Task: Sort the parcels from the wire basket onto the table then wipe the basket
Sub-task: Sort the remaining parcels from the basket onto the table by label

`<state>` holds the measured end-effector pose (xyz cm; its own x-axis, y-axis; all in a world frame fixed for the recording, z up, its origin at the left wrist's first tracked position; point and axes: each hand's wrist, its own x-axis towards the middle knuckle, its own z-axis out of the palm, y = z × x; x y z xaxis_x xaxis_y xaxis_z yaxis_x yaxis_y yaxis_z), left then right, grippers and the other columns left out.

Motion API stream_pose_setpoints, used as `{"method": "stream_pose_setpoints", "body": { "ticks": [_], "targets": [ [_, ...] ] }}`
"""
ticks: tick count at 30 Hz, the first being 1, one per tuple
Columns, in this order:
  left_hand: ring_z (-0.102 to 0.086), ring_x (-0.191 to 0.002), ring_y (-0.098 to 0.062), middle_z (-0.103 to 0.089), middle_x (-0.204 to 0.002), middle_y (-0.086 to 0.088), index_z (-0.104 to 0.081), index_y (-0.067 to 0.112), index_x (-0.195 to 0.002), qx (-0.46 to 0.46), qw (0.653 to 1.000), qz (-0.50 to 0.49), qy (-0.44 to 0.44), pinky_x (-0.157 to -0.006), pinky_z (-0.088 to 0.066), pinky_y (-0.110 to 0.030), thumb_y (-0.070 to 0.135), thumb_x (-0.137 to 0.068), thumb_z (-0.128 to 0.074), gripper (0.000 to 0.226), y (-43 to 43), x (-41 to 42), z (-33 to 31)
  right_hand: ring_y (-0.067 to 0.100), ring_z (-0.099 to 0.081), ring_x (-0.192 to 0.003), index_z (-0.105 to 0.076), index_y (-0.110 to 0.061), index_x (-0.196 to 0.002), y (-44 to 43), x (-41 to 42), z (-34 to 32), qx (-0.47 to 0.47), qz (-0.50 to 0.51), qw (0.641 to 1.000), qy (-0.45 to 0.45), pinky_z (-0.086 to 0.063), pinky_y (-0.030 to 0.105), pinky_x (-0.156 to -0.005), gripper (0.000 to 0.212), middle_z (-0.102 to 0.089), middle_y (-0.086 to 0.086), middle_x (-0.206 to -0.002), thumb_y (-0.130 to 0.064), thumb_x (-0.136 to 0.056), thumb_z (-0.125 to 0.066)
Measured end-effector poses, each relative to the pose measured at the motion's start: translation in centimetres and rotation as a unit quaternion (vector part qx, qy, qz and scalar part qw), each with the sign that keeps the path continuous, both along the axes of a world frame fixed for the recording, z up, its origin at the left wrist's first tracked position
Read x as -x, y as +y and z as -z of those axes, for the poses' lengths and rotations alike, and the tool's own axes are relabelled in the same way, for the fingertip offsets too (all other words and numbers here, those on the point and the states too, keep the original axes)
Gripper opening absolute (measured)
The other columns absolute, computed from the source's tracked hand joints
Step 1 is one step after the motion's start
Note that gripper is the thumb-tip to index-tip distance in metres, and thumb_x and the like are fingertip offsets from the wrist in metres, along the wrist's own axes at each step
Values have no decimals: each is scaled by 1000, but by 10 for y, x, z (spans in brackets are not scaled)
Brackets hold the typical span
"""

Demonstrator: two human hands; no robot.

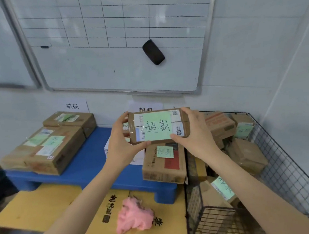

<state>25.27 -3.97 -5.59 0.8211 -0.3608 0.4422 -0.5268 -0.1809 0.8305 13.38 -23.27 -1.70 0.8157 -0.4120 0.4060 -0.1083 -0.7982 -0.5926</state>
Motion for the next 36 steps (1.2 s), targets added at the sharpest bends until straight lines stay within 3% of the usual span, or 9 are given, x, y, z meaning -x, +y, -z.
{"method": "stream_pose_setpoints", "body": {
  "ticks": [5,8,12,16,20,23,28,36],
  "targets": [
    [-59,-99,-8,-42,-140,13,-33,36,-140,-32,999,14,7,-66,-55,-20,16,-63,-92,99,47,-57,17,17,-42,-126,-28,-33,-148,43,-53,19,-2,0,1000,26,-46,35,-95,83,-26,0,-144,-32,-81,-77],
    [-60,-94,-3,-43,-129,33,-32,40,-135,-58,998,34,14,-73,-56,-27,15,-65,-91,94,72,-88,27,17,-44,-124,-31,-37,-144,64,-77,36,-24,0,999,22,-46,32,-93,81,-27,-3,-142,-32,-79,-78],
    [-61,-95,-3,-44,-137,26,-35,35,-140,-101,993,60,22,-75,-59,-36,21,-67,-90,93,102,-120,49,15,-46,-121,-30,-37,-146,89,-98,60,-19,24,998,58,-43,26,-84,80,-25,-4,-145,-38,-81,-77],
    [-60,-96,0,-42,-132,39,-35,42,-139,-135,986,89,32,-76,-58,-42,35,-63,-91,95,128,-144,75,11,-45,-120,-35,-38,-141,110,-114,92,-64,16,995,74,-44,28,-85,76,-29,-6,-140,-39,-79,-78],
    [-60,-94,6,-42,-126,46,-35,47,-134,-166,981,94,42,-79,-54,-36,60,-52,-82,95,146,-159,99,6,-43,-111,-38,-37,-141,120,-127,116,-79,17,989,124,-42,27,-85,72,-32,-8,-138,-43,-81,-77],
    [-61,-93,6,-51,-124,38,-35,51,-131,-186,977,88,63,-79,-53,-37,69,-49,-76,93,151,-167,119,8,-44,-117,-38,-36,-141,121,-133,131,-103,-6,982,161,-50,34,-90,70,-30,-8,-140,-44,-82,-75],
    [-61,-93,7,-48,-123,42,-37,50,-131,-206,971,85,86,-73,-52,-33,70,-51,-74,90,153,-176,147,2,-37,-120,-38,-32,-142,116,-140,148,-106,-43,970,213,-33,24,-95,66,-26,-9,-146,-43,-87,-71],
    [-59,-88,9,-56,-103,33,-36,49,-130,-271,956,55,94,-64,-43,-22,56,-61,-86,86,141,-189,178,4,-40,-122,-38,-35,-141,98,-148,161,-79,-56,970,222,-43,34,-100,62,-28,-15,-144,-45,-89,-69]
  ]
}}
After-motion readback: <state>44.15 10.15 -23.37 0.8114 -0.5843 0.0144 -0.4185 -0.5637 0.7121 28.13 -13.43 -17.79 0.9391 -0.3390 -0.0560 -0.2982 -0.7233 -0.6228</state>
